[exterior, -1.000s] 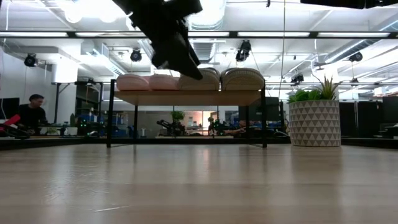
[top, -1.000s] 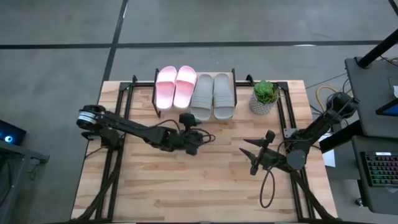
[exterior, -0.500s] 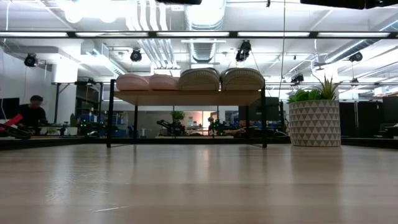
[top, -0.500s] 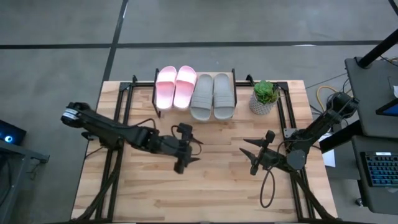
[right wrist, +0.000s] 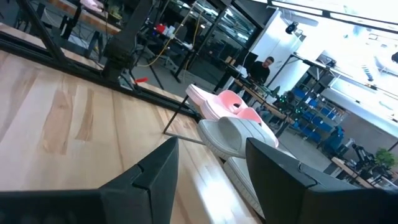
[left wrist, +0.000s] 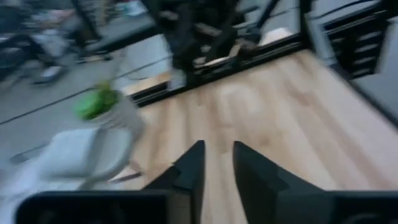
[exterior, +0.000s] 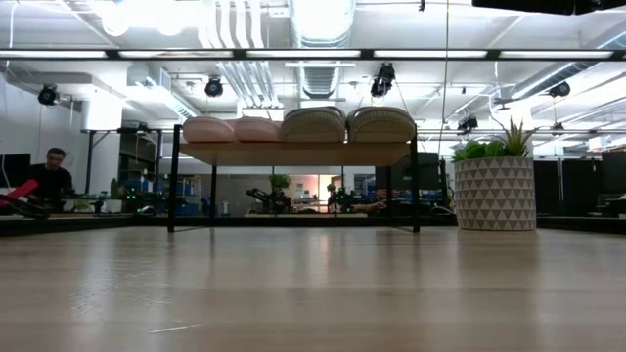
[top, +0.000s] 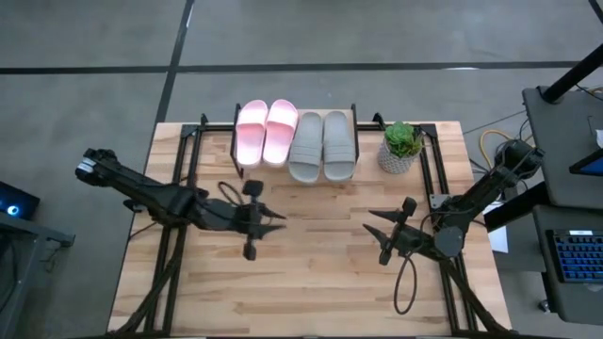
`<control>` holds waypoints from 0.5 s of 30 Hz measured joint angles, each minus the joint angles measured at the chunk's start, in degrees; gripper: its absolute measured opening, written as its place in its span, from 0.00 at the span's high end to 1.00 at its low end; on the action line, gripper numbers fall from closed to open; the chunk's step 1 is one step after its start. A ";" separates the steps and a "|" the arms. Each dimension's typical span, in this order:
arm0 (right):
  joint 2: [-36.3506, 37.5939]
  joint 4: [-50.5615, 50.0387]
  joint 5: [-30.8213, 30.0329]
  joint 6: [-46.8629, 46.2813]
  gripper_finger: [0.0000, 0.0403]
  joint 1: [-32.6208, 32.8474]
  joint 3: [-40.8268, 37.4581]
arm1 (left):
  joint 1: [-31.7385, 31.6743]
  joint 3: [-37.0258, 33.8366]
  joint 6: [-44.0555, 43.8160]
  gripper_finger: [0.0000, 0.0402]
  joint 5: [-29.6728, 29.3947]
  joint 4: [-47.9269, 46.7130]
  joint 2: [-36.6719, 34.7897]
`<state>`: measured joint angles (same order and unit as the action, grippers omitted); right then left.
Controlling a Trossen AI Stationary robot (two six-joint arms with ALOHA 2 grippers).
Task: Pick and place slides into the shelf
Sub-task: Return to Home Position
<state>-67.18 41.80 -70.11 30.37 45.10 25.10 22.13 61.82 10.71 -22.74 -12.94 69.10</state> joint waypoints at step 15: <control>0.00 0.04 0.02 -0.54 0.56 0.00 -0.04 | 1.92 -37.76 -0.32 1.00 6.04 35.72 -14.50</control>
<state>-67.18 41.85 -70.09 29.83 45.10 25.06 24.05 24.06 10.40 -16.69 22.78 54.59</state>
